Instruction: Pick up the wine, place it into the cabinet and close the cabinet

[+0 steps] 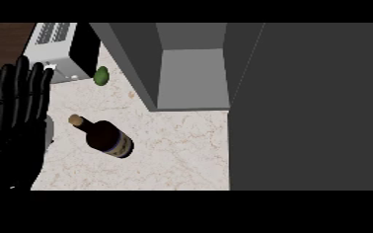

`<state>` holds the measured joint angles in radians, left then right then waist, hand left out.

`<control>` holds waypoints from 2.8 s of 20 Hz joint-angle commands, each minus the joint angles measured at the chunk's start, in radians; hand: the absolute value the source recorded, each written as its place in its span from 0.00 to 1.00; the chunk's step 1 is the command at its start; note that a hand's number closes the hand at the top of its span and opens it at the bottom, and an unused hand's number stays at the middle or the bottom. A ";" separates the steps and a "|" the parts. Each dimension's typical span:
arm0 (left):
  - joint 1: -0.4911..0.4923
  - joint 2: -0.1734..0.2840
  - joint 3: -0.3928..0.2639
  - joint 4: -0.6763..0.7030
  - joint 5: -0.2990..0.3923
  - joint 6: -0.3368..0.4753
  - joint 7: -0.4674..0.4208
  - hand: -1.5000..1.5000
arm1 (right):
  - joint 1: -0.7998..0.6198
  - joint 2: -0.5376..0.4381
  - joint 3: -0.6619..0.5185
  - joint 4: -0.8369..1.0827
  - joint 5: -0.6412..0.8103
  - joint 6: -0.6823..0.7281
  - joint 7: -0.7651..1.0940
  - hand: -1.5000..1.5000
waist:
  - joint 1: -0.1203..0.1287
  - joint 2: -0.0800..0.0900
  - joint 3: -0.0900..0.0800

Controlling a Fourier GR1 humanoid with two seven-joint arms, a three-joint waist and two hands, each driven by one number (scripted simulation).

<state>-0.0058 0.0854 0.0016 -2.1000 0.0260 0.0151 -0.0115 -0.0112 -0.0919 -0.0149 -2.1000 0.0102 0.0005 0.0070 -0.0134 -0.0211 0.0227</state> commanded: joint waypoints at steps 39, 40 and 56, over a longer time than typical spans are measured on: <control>-0.052 -0.084 -0.430 -0.261 -0.554 0.588 0.698 0.00 | -0.232 -0.117 0.002 -0.510 -0.249 -0.044 0.788 0.00 | 0.010 0.018 -0.022; -0.091 -0.068 -0.367 -0.283 -0.536 0.564 0.755 0.00 | -0.273 -0.126 0.034 -0.543 -0.229 -0.068 0.868 0.00 | 0.008 0.016 -0.023; 0.019 -0.022 -0.233 -0.206 -0.396 0.594 0.554 0.00 | -0.479 -0.156 0.022 -0.535 -0.190 -0.131 1.043 0.00 | 0.009 0.018 -0.024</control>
<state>-0.0209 0.0357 -0.2873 -2.2947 -0.4241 0.6245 0.5782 -0.5067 -0.2402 0.0159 -2.4830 -0.1208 -0.1202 0.9647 -0.0040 -0.0034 -0.0009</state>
